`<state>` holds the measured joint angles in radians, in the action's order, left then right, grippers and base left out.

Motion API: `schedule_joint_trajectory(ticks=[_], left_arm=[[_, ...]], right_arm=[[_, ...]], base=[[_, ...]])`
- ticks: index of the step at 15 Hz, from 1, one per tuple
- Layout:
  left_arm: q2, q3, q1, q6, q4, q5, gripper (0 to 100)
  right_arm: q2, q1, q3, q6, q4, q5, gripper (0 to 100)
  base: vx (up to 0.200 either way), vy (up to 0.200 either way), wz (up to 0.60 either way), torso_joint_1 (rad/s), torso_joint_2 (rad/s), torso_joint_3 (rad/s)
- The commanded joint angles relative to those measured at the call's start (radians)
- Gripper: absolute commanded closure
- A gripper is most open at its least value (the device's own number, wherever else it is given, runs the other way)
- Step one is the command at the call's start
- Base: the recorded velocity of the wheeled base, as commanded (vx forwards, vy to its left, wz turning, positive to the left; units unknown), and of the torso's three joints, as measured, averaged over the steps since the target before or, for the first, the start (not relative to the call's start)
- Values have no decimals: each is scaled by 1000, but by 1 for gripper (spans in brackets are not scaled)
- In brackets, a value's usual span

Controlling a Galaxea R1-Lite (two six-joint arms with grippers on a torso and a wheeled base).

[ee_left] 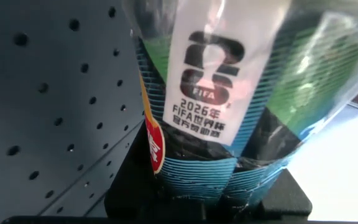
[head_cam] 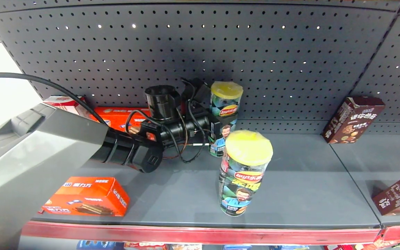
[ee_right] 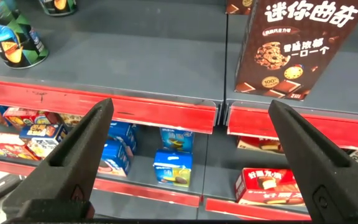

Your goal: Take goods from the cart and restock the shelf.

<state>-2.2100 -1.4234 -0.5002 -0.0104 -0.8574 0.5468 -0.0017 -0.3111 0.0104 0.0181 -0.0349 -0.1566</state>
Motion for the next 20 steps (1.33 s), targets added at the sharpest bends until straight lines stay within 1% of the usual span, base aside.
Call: schedule_joint_trajectory(ticks=[1, 3, 4, 5, 8, 10, 11, 13, 14, 16, 18, 19, 20], left_arm=[[-8, 1, -3, 0, -2, -1, 100], [-14, 4, -3, -3, -3, -1, 100], [-17, 4, -4, 1, -25, -2, 0], [-17, 12, -3, 1, -46, -7, 0], [-4, 64, 8, -2, -61, -8, 0], [10, 80, 8, 0, -61, -10, 0], [35, 104, 8, -3, -80, -11, 0], [69, 135, 9, -3, -87, -28, 0], [112, 173, 9, -3, -87, -68, 0], [199, 253, 8, -3, -84, -85, 0], [251, 297, 9, -3, -80, -113, 0], [291, 325, 12, -5, -66, -177, 0], [312, 345, 15, -6, -29, -252, 0]], right_arm=[[2, 0, 0, 0, 0, 0, 0], [2, 0, 0, 0, 0, 0, 0], [2, 0, -1, -1, 0, 0, 0], [2, 0, 0, -1, 0, 0, 0], [2, 0, -1, -1, 1, 2, 0], [2, 0, -1, 0, 1, 3, 0], [2, 0, -1, 0, 0, 2, 0], [2, 0, -1, 0, 0, 2, 0], [2, 0, -1, -1, 0, 2, 0], [2, 0, -1, -1, 0, 3, 0], [2, 0, -1, -1, 0, 3, 0], [2, 0, -1, -1, -2, 3, 0], [2, 0, -1, -1, -2, 3, 0]], base=[[0, 0, 0, 0, 0, 0], [0, 0, 0, 0, 0, 0], [0, 0, 0, 0, 0, 0], [0, 0, 0, 0, 0, 0], [0, 0, 0, 0, 0, 0], [0, 0, 0, 0, 0, 0], [0, 0, 0, 0, 0, 0], [0, 0, 0, 0, 0, 0], [0, 0, 0, 0, 0, 0], [0, 0, 0, 0, 0, 0], [0, 0, 0, 0, 0, 0], [0, 0, 0, 0, 0, 0], [0, 0, 0, 0, 0, 0]])
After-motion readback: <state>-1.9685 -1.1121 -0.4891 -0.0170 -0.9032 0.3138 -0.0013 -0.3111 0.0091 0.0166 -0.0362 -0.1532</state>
